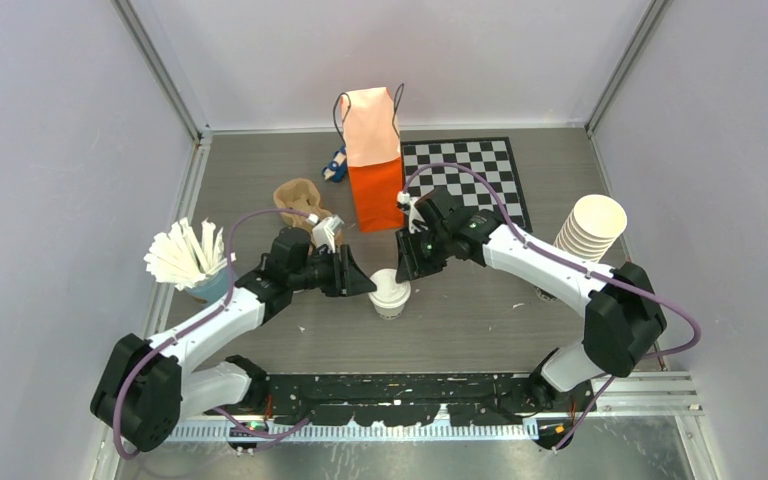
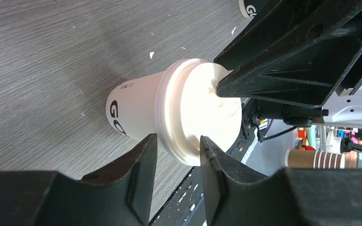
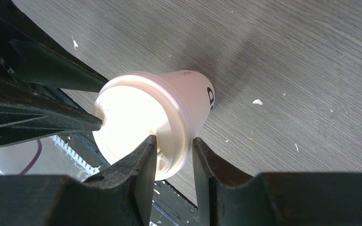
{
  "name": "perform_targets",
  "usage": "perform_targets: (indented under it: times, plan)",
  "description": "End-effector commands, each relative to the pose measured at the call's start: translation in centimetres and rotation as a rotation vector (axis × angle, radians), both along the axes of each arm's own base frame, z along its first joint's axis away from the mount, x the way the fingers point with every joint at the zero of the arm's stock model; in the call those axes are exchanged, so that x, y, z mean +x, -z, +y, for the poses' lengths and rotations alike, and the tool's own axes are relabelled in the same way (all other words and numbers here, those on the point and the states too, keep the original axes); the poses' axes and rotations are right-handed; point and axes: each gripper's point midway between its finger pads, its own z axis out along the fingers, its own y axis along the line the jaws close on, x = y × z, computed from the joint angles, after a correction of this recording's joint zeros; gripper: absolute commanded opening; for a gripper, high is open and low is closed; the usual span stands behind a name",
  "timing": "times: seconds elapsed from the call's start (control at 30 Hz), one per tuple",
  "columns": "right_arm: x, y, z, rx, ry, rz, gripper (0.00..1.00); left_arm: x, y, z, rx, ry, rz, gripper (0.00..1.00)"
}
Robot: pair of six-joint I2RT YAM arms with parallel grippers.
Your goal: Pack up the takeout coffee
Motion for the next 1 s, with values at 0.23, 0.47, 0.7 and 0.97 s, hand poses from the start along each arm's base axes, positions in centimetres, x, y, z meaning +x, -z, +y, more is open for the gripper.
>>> perform_targets:
  times: [0.23, 0.47, 0.7, 0.97]
  plan:
    - [-0.1, 0.8, -0.5, 0.003, 0.014, -0.018, 0.38, -0.8, 2.7, 0.7, 0.047, -0.023, 0.045, 0.39]
    - [-0.7, 2.0, -1.2, -0.011, 0.024, -0.015, 0.38, -1.2, 4.2, 1.5, 0.117, -0.059, 0.068, 0.36]
    - [-0.9, 2.1, -1.3, -0.006, 0.004, -0.027, 0.38, -2.2, 4.3, 0.9, 0.120, -0.026, 0.122, 0.35]
    - [-0.8, 1.5, -0.7, 0.014, -0.034, -0.040, 0.37, -1.7, -0.6, -0.1, 0.006, -0.043, 0.056, 0.46]
